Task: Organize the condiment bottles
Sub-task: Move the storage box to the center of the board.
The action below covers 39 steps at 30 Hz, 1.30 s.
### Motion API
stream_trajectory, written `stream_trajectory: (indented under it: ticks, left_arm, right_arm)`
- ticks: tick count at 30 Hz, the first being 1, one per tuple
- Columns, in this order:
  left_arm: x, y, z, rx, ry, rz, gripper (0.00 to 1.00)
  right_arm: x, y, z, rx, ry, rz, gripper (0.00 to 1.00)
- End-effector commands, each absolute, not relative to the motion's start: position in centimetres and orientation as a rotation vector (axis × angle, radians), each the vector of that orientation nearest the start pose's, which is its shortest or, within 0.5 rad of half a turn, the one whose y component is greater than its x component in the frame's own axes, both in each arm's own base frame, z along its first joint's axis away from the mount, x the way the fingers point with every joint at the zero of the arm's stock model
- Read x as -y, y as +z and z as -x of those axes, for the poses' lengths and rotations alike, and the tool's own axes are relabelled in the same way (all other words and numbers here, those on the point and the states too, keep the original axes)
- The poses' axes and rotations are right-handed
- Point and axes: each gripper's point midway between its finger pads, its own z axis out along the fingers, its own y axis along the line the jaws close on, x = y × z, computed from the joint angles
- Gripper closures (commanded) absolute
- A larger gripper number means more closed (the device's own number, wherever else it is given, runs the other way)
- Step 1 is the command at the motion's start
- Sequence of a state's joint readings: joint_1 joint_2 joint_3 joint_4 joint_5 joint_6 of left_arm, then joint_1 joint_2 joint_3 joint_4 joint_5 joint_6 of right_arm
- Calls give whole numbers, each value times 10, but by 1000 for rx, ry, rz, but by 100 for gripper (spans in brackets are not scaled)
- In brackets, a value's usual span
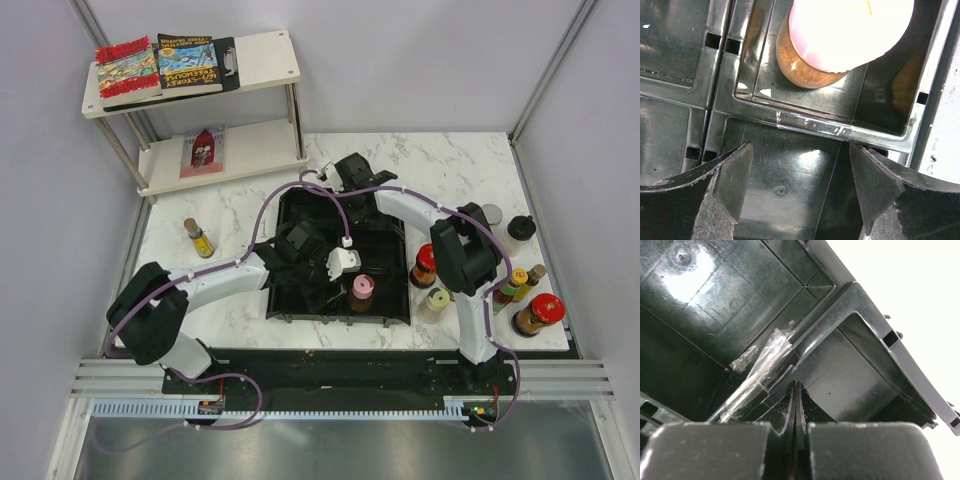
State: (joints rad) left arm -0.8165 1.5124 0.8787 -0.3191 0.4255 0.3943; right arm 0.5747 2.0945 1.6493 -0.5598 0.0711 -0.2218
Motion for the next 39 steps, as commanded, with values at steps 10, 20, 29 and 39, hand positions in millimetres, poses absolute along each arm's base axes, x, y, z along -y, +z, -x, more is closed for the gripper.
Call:
stream_trajectory:
  ticks: [10, 20, 29, 39]
  left_arm:
    - [310, 70, -179, -1915, -777, -1661, 15]
    - [292, 82, -207, -1906, -652, -1592, 11]
    - [262, 143, -246, -1853, -599, -1435, 0]
    - [259, 119, -241, -1900, -646, -1431, 0]
  right_arm:
    - [-279, 83, -426, -2311, 98, 1013, 100]
    - [-263, 121, -427, -2258, -2, 1008, 100]
    - [-236, 190, -408, -2170, -56, 997, 59]
    - [-199, 237, -395, -2109, -68, 930, 39]
